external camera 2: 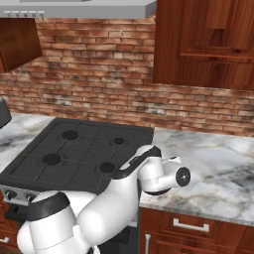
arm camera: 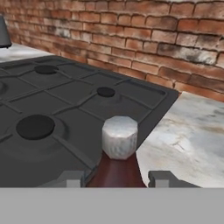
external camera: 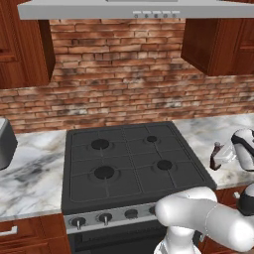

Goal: Take 2 condiments from the cabinet and move them on the counter near the stove.Make sure the condiments are lined up with each other, next to each other.

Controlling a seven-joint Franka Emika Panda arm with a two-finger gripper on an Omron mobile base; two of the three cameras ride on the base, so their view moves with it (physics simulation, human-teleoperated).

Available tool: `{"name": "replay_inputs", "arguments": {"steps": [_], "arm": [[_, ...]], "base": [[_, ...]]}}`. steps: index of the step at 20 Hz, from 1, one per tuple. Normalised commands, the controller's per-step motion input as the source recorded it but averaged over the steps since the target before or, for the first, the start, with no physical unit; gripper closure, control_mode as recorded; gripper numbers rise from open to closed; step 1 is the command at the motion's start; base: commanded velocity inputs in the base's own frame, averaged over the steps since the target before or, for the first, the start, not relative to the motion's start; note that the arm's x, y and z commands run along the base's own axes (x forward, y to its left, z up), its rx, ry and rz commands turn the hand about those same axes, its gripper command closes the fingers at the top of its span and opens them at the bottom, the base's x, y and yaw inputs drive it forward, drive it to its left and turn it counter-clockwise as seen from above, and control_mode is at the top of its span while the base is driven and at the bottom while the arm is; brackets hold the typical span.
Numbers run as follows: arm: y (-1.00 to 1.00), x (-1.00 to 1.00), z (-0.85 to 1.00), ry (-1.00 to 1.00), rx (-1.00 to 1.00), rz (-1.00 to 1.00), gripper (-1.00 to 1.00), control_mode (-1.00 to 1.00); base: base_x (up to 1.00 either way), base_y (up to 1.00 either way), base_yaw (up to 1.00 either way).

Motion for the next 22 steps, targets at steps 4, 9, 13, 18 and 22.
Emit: {"name": "replay_inputs", "arguments": {"steps": [4,9,13,18,22], "arm": [[-0.01,0.05,-0.14,0.00,0.02,0.00,1.00,-1.00],[0.00,0.08,-0.18,0.00,0.00,0.00,1.00,-1.00],[0.00,0.05,-0.21,0.00,0.00,0.00,1.00,-1.00],[0.00,0.00,-0.17,0.00,0.00,0.00,1.00,-1.00],[0.00,0.00,-0.19,0.00,0.00,0.00,-1.00,-1.00]], "base": [[0.00,0.00,0.00],[0.00,0.00,0.00],[0.00,0.00,0.00],[0.00,0.00,0.00],[0.00,0.00,0.00]]}}
